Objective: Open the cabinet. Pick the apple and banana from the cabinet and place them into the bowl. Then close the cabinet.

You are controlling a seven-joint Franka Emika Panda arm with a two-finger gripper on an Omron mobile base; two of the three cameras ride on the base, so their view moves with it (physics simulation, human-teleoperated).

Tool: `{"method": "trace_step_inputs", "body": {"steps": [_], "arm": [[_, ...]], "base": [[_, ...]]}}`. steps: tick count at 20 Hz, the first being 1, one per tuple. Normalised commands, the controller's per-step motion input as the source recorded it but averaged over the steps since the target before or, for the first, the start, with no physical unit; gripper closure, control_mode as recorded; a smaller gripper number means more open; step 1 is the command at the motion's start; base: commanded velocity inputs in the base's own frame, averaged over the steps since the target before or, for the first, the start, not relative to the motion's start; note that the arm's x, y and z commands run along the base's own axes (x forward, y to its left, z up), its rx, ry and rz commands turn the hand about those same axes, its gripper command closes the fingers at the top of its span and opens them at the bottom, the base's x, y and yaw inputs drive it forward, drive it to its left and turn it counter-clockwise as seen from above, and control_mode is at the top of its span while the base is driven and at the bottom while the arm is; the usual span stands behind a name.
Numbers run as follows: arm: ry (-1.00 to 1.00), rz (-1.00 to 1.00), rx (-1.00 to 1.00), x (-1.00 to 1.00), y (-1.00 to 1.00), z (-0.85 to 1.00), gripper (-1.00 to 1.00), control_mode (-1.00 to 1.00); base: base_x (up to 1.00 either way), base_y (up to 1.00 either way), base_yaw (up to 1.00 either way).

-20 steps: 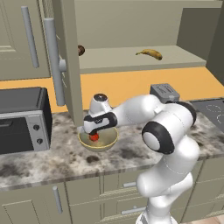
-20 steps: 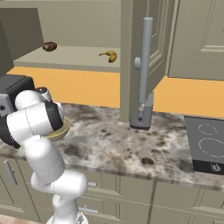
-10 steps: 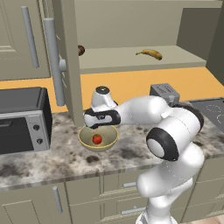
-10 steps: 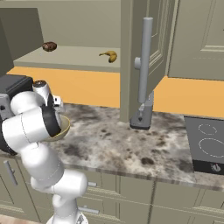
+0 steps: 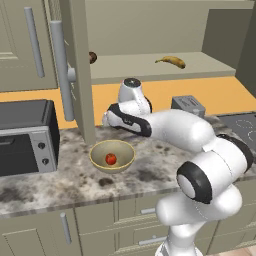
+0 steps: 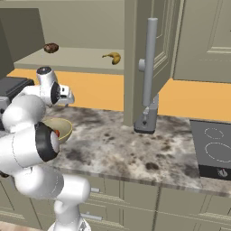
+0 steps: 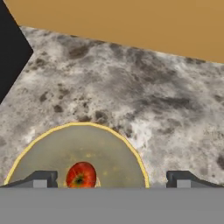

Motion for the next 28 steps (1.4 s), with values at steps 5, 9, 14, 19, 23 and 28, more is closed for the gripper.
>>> {"method": "trace_step_inputs", "body": {"steps": [5, 9, 14, 19, 23, 28], "arm": [[0.00, -0.10, 0.00, -0.25, -0.79, 0.68, -1.00, -1.00], [0.00, -0.14, -0.03, -0.17, -0.84, 0.48, -1.00, -1.00], [-0.01, -0.11, -0.02, -0.11, -0.88, 0.41, -1.00, -1.00], [-0.04, -0.10, -0.02, -0.05, -0.82, 0.21, -1.00, -1.00], [-0.06, -0.10, -0.01, 0.00, -0.76, 0.34, -1.00, -1.00], [-0.21, -0.05, 0.00, 0.00, -0.64, 0.43, -1.00, -1.00]], "base": [[0.00, 0.00, 0.00], [0.00, 0.00, 0.00], [0.00, 0.00, 0.00], [0.00, 0.00, 0.00], [0.00, 0.00, 0.00], [0.00, 0.00, 0.00]]}}
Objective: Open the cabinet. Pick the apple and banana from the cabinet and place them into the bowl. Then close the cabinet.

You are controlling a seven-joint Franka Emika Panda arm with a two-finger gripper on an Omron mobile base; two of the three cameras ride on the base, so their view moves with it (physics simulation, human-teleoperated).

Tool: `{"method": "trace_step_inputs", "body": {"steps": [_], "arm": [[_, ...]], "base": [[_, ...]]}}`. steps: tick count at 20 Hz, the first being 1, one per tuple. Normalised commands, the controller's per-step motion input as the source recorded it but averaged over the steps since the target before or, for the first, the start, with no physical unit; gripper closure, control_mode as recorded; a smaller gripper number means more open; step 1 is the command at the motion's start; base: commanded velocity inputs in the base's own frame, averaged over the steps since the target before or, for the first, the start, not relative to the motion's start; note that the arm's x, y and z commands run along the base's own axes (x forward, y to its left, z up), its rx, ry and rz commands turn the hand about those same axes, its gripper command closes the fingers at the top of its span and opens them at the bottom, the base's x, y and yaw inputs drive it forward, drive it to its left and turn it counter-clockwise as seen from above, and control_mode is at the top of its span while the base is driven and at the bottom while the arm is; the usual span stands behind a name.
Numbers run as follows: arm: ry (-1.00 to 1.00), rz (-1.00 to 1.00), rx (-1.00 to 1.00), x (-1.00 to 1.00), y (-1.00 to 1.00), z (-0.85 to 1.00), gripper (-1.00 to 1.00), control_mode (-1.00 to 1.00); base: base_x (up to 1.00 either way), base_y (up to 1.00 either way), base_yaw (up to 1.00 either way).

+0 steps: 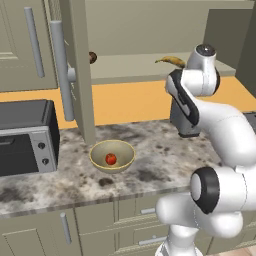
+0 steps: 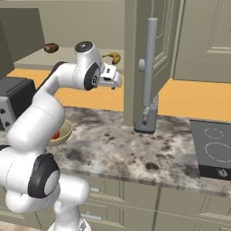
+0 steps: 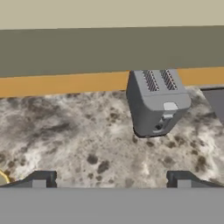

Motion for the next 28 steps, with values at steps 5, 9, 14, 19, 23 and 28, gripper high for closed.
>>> {"method": "trace_step_inputs", "body": {"steps": [5, 9, 14, 19, 23, 28], "arm": [[-0.38, 0.02, 0.00, 0.01, -0.20, 0.43, -1.00, -1.00], [-0.29, 0.03, 0.00, 0.09, -0.09, 0.49, -1.00, -1.00], [-0.15, 0.02, 0.00, 0.21, 0.00, 0.61, -1.00, -1.00], [-0.08, 0.00, 0.00, 0.29, 0.00, 0.62, -1.00, -1.00], [0.04, 0.02, 0.00, 0.41, 0.00, 0.07, -1.00, -1.00], [0.03, 0.00, -0.01, 0.50, 0.00, 0.00, -1.00, -1.00]], "base": [[0.00, 0.00, 0.00], [0.00, 0.00, 0.00], [0.00, 0.00, 0.00], [0.00, 0.00, 0.00], [0.00, 0.00, 0.00], [0.00, 0.00, 0.00]]}}
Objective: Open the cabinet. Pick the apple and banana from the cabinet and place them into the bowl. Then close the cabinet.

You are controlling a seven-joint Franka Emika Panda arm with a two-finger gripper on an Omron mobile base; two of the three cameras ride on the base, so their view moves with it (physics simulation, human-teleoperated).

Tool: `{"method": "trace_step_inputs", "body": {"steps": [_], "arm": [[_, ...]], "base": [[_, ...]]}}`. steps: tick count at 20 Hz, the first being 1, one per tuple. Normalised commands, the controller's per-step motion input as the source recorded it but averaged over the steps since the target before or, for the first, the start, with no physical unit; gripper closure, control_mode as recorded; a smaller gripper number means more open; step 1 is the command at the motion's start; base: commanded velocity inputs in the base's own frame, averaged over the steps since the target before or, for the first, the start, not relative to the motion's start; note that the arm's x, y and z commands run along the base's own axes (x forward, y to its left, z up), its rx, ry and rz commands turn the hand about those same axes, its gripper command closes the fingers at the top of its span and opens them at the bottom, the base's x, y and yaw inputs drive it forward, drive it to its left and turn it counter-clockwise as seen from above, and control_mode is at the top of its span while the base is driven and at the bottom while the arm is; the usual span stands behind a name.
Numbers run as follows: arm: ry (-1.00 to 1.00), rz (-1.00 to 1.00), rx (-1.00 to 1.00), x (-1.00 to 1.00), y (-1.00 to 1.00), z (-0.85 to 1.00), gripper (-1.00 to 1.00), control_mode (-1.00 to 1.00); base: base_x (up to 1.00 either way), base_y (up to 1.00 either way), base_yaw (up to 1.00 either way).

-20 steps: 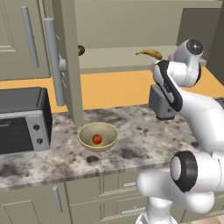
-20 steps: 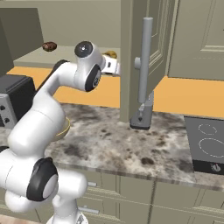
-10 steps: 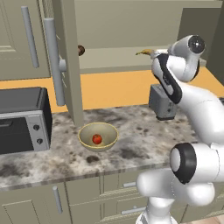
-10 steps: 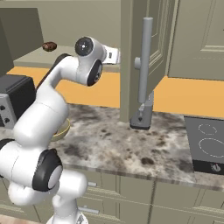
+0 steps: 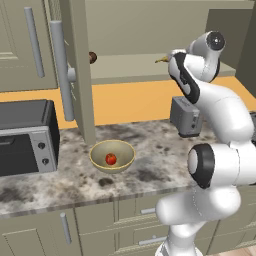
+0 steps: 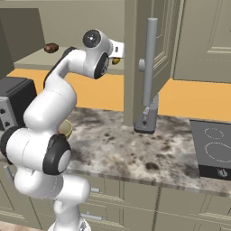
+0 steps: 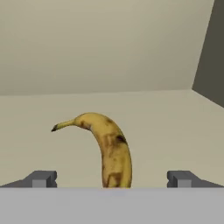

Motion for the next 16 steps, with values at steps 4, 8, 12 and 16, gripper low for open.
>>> {"method": "trace_step_inputs", "body": {"steps": [4, 8, 12, 16], "arm": [[0.04, 0.00, -0.04, 0.52, 0.05, 0.00, -1.00, -1.00], [0.00, 0.00, -0.04, 0.39, 0.01, -0.08, -1.00, -1.00], [0.00, 0.05, -0.02, 0.22, 0.00, -0.21, -1.00, -1.00], [0.00, 0.07, -0.01, 0.05, 0.00, -0.32, -1.00, -1.00]], "base": [[0.00, 0.00, 0.00], [0.00, 0.00, 0.00], [0.00, 0.00, 0.00], [0.00, 0.00, 0.00]]}}
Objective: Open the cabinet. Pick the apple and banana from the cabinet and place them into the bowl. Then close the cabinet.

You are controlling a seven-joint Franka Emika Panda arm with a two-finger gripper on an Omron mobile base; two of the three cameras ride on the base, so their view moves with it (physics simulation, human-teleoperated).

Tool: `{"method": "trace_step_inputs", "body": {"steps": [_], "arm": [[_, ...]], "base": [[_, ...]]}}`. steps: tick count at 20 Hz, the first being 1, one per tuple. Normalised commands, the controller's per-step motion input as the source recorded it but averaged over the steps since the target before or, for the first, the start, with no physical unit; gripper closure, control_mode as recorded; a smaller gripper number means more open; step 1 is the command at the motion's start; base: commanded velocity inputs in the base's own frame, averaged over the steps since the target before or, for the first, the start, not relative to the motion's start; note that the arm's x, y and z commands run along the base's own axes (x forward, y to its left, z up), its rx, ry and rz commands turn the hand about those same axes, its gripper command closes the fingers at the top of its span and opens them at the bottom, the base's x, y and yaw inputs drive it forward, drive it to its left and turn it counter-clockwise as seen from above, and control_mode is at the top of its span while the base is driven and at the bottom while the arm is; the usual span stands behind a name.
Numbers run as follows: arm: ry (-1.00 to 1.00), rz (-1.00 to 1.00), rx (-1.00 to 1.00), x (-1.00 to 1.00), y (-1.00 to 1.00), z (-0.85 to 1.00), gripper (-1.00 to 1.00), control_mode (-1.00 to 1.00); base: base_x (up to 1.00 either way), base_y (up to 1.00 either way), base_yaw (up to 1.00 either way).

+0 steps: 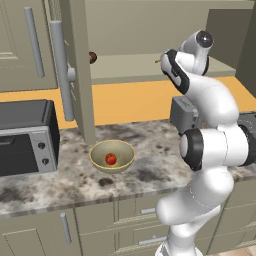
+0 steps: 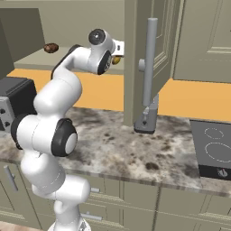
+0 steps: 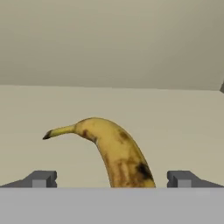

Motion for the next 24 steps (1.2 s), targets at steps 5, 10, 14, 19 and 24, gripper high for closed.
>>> {"method": "trace_step_inputs", "body": {"steps": [5, 10, 14, 19, 24], "arm": [[0.00, 0.07, 0.00, 0.20, 0.00, -0.32, -1.00, -1.00], [0.00, 0.05, 0.00, 0.29, 0.00, -0.27, -1.00, -1.00], [0.03, 0.00, 0.00, 0.36, -0.01, -0.02, -1.00, -1.00], [0.00, -0.09, 0.00, 0.25, -0.16, 0.00, -1.00, -1.00], [0.00, 0.00, 0.00, 0.00, 0.00, 0.00, -1.00, -1.00]], "base": [[0.00, 0.00, 0.00], [0.00, 0.00, 0.00], [0.00, 0.00, 0.00], [0.00, 0.00, 0.00], [0.00, 0.00, 0.00]]}}
